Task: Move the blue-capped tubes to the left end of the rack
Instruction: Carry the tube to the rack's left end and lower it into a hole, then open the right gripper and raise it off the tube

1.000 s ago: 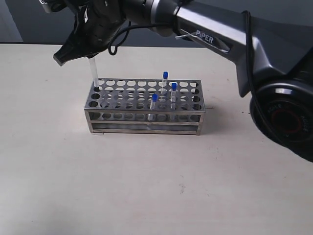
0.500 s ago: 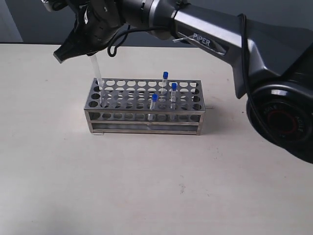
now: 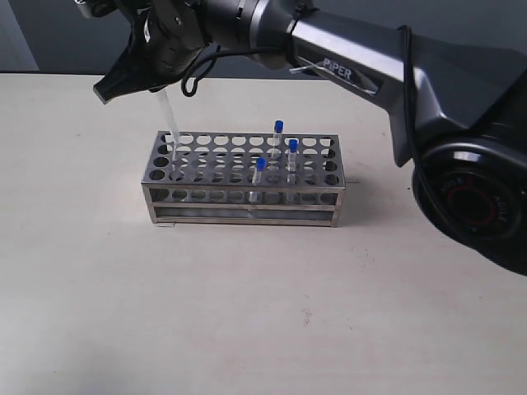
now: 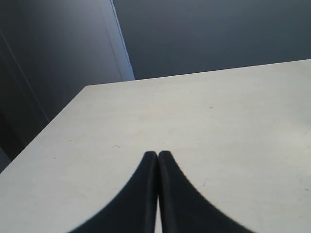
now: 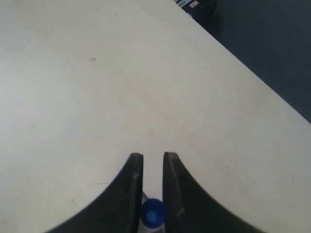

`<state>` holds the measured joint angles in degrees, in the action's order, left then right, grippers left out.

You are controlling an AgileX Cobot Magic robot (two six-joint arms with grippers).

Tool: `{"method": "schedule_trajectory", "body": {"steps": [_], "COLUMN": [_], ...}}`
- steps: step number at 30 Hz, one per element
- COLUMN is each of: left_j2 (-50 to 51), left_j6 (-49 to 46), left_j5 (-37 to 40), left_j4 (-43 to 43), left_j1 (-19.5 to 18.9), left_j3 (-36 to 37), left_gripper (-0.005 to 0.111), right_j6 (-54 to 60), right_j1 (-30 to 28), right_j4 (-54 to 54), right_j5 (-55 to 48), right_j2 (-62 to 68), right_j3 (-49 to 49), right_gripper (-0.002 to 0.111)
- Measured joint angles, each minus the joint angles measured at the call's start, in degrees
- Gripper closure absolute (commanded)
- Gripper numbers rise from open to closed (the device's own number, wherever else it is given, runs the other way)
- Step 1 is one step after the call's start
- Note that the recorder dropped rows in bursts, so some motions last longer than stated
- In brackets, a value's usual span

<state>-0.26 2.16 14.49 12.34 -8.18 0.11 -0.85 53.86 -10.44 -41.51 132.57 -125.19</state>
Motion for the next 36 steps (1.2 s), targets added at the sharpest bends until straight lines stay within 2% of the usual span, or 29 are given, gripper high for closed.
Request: {"method": "schedule_trajectory", "body": {"steps": [17,33,34,36], "left_j2": [0.00,0.00,0.00,0.00], "left_j6": [0.00,0.00,0.00,0.00], "left_j5": [0.00,0.00,0.00,0.00], "left_j4": [0.00,0.00,0.00,0.00], "left_j1": [0.00,0.00,0.00,0.00], "left_j3": [0.00,0.00,0.00,0.00], "left_gripper": [0.106,0.106,0.106,0.106], "right_j6": [-0.12,-0.25,-0.25,-0.47], "right_j1": [0.00,0.00,0.00,0.00], "right_j4": [1.85,5.12,5.05,5.05], "right_j5": [3.69,0.37,-0.46,-1.48], "right_j2": [0.00,4.93,5.69,6.55], "right_j3": [0.00,0.00,0.00,0.00], "right_gripper": [0.109,0.109,0.108,0.095]}}
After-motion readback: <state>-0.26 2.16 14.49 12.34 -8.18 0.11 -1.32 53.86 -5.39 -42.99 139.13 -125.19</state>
